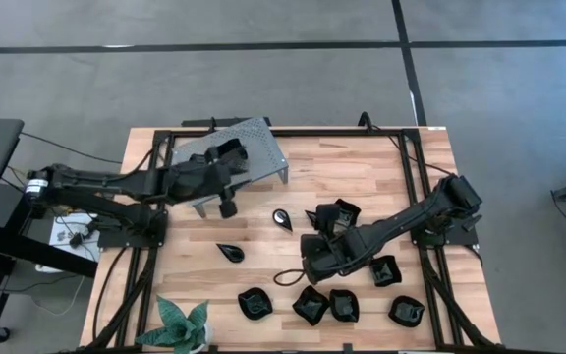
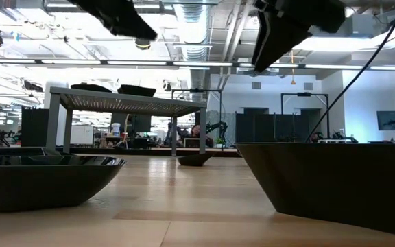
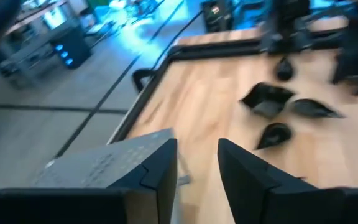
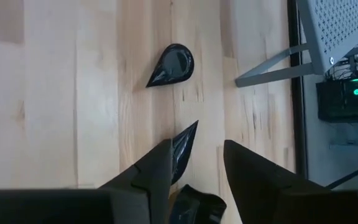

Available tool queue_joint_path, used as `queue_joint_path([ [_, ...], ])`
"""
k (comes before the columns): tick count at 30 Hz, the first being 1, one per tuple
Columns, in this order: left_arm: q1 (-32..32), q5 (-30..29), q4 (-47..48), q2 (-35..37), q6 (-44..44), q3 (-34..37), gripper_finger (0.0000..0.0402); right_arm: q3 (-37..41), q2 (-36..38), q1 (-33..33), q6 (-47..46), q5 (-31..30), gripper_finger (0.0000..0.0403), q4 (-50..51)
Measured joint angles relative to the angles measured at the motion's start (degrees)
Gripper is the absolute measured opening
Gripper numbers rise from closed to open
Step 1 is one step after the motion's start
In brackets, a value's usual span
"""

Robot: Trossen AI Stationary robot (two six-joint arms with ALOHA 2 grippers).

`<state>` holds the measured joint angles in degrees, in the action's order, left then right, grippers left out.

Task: Pick & Place Mini shaped plates
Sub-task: Stack the black distorted square plate on top of the black distorted square plate on the shelf

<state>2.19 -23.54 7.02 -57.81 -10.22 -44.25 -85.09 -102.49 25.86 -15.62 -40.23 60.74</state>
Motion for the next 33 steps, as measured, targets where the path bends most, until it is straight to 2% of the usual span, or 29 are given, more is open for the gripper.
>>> queue_joint_path([
  [5, 5.7, 0.0, 0.0, 2.7, 0.6, 0.0, 0.0109, -6.2, 0.4, 3.2, -1.4, -2.3, 0.0108, 10.8],
  [9, 8.0, -0.2, 0.0, 3.5, 3.0, 0.0, 0.0106, -7.5, 5.5, 5.8, -5.8, -6.8, 0.0093, 14.5],
  [12, 8.8, -0.2, 0.2, 3.4, 3.6, 0.0, 0.0106, -0.8, 11.7, 5.9, -11.2, -4.3, 0.0085, 11.0],
  [18, 9.2, -0.2, 0.7, 1.7, 3.7, 0.0, 0.0106, 24.0, 25.0, 3.3, -18.7, 2.1, 0.0079, -7.8],
  [20, 9.2, -0.2, 0.7, 1.2, 3.7, 0.0, 0.0106, 30.8, 27.9, 0.9, -19.9, 6.7, 0.0079, -16.1],
  [22, 9.1, -0.2, 0.7, 1.0, 3.7, 0.0, 0.0106, 36.1, 29.6, -1.7, -20.0, 13.9, 0.0079, -22.9],
  [25, 9.0, -0.2, 0.7, 1.0, 3.7, 0.0, 0.0106, 40.8, 30.2, -5.1, -20.1, 21.6, 0.0078, -27.7],
  [33, 9.0, -0.2, 0.7, 1.0, 3.7, 0.0, 0.0106, 42.6, 30.0, -11.3, -20.9, 22.2, 0.0079, -28.0],
])
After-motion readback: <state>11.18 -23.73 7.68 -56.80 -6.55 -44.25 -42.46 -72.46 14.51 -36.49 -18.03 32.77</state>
